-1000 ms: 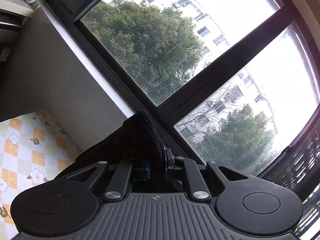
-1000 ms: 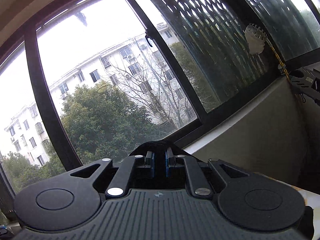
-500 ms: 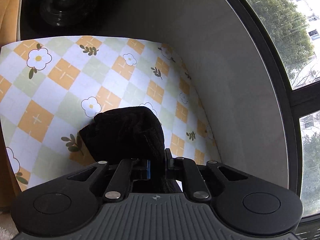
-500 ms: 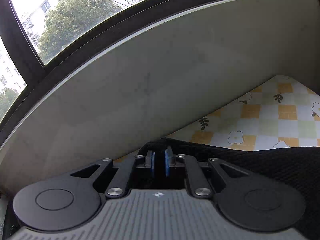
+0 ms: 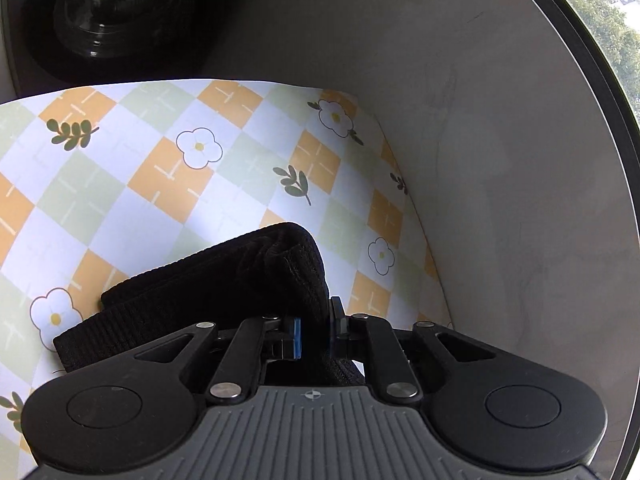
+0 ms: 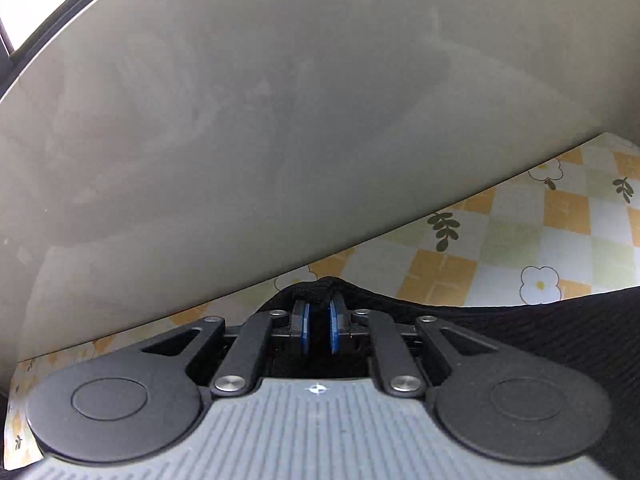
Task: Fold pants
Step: 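Lay the folded pants down and open both grippers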
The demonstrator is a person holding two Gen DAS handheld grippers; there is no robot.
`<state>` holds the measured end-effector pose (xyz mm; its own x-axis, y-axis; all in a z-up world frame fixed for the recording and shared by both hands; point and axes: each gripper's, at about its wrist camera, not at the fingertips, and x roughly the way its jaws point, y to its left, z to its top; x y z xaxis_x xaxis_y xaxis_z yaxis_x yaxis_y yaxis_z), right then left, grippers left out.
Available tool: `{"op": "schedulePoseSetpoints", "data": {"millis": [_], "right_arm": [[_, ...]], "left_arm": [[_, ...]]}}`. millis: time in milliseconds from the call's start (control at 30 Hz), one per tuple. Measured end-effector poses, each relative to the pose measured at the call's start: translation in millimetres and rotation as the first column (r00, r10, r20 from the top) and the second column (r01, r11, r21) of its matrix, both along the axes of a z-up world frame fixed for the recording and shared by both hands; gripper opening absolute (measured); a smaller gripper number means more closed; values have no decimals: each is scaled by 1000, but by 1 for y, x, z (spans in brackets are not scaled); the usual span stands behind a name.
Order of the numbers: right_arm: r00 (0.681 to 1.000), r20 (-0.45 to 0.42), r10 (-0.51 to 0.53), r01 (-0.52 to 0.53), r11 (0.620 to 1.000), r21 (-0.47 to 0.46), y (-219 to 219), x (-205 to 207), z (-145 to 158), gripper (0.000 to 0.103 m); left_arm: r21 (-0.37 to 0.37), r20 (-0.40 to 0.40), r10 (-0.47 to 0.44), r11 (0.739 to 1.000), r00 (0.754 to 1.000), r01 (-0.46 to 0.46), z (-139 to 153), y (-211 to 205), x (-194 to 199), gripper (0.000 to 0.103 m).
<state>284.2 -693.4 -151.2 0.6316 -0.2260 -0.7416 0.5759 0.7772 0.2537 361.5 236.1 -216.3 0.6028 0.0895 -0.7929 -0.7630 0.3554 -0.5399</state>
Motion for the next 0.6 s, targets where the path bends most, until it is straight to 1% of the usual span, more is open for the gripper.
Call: {"op": "schedulePoseSetpoints", "data": {"millis": [67,100,133,167,200,233,267,300,367,400,433,500,600], "right_arm": [[1000,-11,-5,5,1000,0,-6,3,-10,10],[999,-34,1,-1,1000,1,-6,7,-15,11],[998,-65,7,-7,1000,4,-8,12,-19,14],[996,-85,14,-14,1000,8,-12,9,-20,17],[996,-90,19,-18,1000,9,-16,-3,-19,27],[997,-78,25,-24,1000,5,-16,-5,-15,48],[998,-61,30,-31,999,-13,-14,-8,-9,59],[999,-32,43,-45,998,-51,-10,-14,5,71],[995,1,103,-102,991,-86,2,-19,24,71],[991,-1,136,-135,987,-84,4,-19,27,70],[983,-22,180,-181,980,-78,7,-16,27,68],[970,-67,233,-237,969,-73,18,-16,23,67],[949,-128,287,-298,952,-69,37,-17,6,67]], "left_arm": [[17,-27,-55,998,998,55,-12,4,25,15],[20,-35,-84,996,996,85,-15,6,33,18],[28,-46,-120,992,992,121,-16,4,40,26],[30,-41,-141,989,989,142,-14,4,44,39],[32,-19,-160,986,987,161,-12,6,46,44],[40,0,-173,984,985,173,-11,9,47,52],[57,13,-185,981,983,184,-5,10,45,56],[79,26,-197,978,980,195,1,11,45,58],[102,30,-212,973,977,208,5,15,43,58],[101,28,-220,971,975,216,4,16,42,58],[95,18,-237,967,971,235,2,16,43,58],[92,-12,-264,960,964,264,-6,15,48,58],[75,-50,-283,955,958,286,-20,12,59,58]]}}
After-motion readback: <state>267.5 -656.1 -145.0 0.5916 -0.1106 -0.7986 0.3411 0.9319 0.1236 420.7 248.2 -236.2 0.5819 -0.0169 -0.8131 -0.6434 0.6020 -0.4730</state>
